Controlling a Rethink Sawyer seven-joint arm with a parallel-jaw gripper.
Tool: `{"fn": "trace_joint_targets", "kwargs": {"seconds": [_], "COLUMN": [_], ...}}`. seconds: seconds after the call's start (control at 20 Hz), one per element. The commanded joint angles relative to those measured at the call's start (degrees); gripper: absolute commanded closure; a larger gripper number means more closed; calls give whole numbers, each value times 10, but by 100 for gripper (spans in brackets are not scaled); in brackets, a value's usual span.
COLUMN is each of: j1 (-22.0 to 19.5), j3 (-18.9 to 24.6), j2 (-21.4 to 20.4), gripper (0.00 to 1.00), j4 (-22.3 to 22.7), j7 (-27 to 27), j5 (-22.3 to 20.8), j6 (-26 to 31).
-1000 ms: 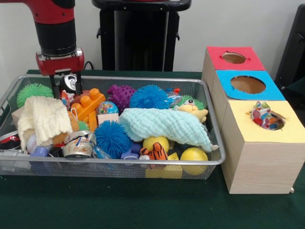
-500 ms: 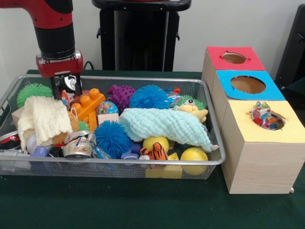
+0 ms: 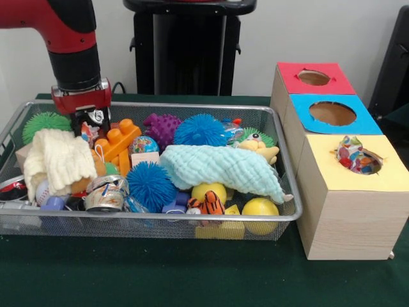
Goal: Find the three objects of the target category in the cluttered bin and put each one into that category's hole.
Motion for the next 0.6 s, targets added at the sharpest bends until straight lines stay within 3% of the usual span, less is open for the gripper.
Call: {"fn": "trace_joint_targets", "kwargs": {"seconds": [0.05,0.2,0.25,0.6], "j1": [5,0,-8,13], "j3": [-39,-37,-32,-39], "j2": [74,77,80,41], "gripper": [0,0,100,100], "j4": [-46,-45,-43,-21], "j7": [-22,-29,-38,-20], "j5": [-74,-67,-56,-50], "j6": [-43,-47,-49,-37]}}
